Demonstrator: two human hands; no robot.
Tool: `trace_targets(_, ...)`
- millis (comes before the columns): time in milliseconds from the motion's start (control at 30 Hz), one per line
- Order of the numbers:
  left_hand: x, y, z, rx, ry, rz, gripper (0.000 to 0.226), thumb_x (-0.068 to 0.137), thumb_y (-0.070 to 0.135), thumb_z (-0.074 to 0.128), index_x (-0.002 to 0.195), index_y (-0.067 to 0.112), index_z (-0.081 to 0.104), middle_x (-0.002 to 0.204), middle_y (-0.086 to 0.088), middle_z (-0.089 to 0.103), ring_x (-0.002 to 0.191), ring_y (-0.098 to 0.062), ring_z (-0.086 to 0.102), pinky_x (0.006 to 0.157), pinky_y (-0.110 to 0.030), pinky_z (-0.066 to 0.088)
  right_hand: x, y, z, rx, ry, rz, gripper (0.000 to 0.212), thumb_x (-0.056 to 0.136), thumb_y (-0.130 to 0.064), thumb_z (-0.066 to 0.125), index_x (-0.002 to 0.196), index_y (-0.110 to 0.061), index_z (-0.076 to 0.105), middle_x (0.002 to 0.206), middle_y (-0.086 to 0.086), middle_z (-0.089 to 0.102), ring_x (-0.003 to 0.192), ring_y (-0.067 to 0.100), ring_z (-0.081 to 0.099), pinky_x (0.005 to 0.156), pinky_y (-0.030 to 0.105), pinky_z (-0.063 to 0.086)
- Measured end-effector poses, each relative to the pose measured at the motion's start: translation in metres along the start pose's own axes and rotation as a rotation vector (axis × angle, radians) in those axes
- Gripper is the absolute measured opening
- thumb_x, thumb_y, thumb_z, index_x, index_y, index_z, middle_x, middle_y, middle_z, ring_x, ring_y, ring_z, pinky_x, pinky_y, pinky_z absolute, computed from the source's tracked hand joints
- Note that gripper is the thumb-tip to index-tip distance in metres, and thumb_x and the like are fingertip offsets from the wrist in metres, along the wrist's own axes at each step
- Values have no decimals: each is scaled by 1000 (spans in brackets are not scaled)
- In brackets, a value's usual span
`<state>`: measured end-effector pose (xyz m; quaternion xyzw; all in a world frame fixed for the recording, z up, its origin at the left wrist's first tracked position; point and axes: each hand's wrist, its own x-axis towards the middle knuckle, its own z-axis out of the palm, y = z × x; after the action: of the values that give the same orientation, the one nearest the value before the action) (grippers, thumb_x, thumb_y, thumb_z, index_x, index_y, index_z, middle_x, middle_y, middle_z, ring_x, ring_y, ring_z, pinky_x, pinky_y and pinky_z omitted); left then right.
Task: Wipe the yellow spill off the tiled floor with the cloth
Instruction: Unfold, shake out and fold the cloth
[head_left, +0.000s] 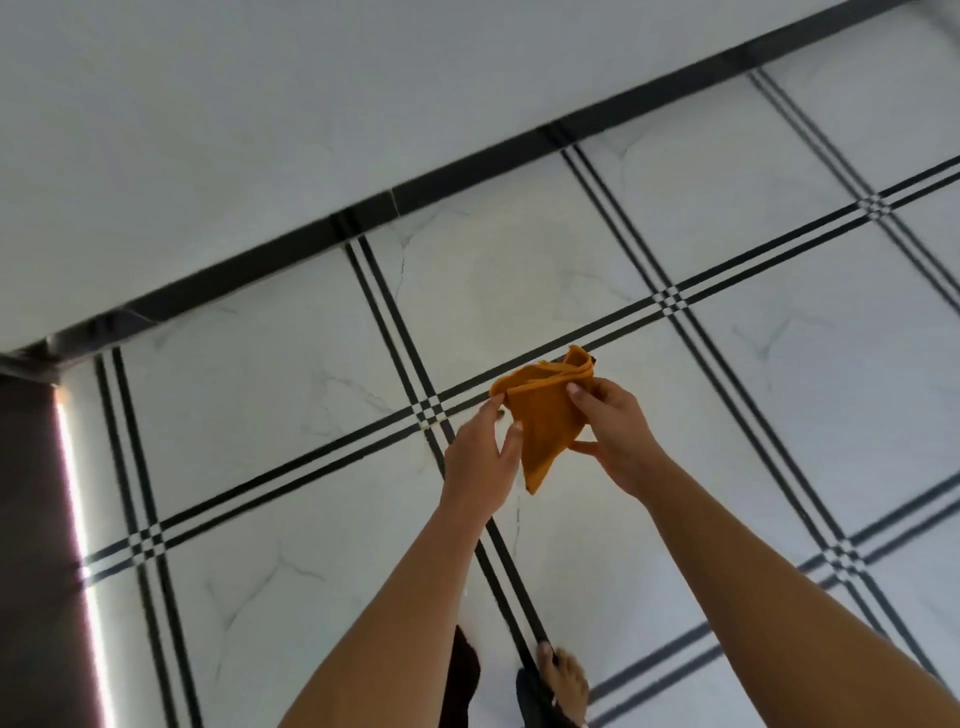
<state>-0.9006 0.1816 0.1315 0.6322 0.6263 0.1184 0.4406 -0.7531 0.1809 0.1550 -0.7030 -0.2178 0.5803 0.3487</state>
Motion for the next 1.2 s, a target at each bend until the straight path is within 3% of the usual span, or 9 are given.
trace_targets(100,-58,84,-33,-141,-96,-7,48,95,38,47,138,20,37,125,-1,58,115,-19,54,93,-35,46,-78,-63,-36,128,26,-6,38,94,-36,50,124,-12,48,120,3,55,109,25,53,82,44,50)
trace_targets(200,-108,159,-50,-237,-111,-12,45,92,34,55,132,16,44,113,-2,62,104,-14,57,83,-24,43,-144,-110,-73,218,102,-2,42,90,-41,56,118,-11,52,110,2,59,100,23,57,81,45,51)
trace_targets(433,-188,304,-40,-317,-82,125,4,91,18,56,94,20,55,86,4,62,82,-10,58,70,-16,44,-262,-175,-181,386,234,8,19,88,-12,61,105,-12,53,100,6,60,99,28,55,77,49,49)
trace_targets(500,-206,351,-29,-357,-115,144,9,92,14,50,88,16,58,78,2,60,73,-9,56,61,-12,43,-292,-185,-225,441,267,-2,23,86,-7,61,108,-9,54,107,11,60,101,30,55,77,50,49)
trace_targets(667,-217,437,5,-434,-261,116,22,96,19,45,81,25,60,90,-2,63,94,-23,61,83,-33,52,-330,-200,-310,531,295,-45,21,85,2,55,104,-7,53,97,11,59,98,31,57,81,52,48)
trace_targets(800,-213,489,40,-390,-383,165,3,92,27,56,93,23,56,96,2,60,97,-18,57,82,-30,49,-334,-213,-368,527,304,-94,16,84,4,53,90,-10,56,93,13,61,86,26,59,79,49,51)
trace_targets(900,-197,527,73,-411,-428,116,20,90,24,60,107,18,53,104,-3,60,101,-20,56,89,-34,48,-323,-227,-416,482,285,-113,17,84,5,54,94,-8,59,93,14,62,85,25,60,74,45,52)
trace_targets(1100,-148,594,123,-638,-386,41,16,87,26,64,101,19,59,106,-9,62,101,-25,59,93,-45,49,-293,-269,-498,357,196,-151,18,92,-4,53,110,-6,54,107,13,59,103,29,55,80,46,47)
trace_targets(1200,-128,622,144,-800,-267,-14,21,92,28,57,111,18,52,110,-5,58,101,-23,57,90,-44,50,-276,-293,-544,247,201,-168,23,95,-10,50,116,-4,52,113,16,58,108,33,54,87,52,48)
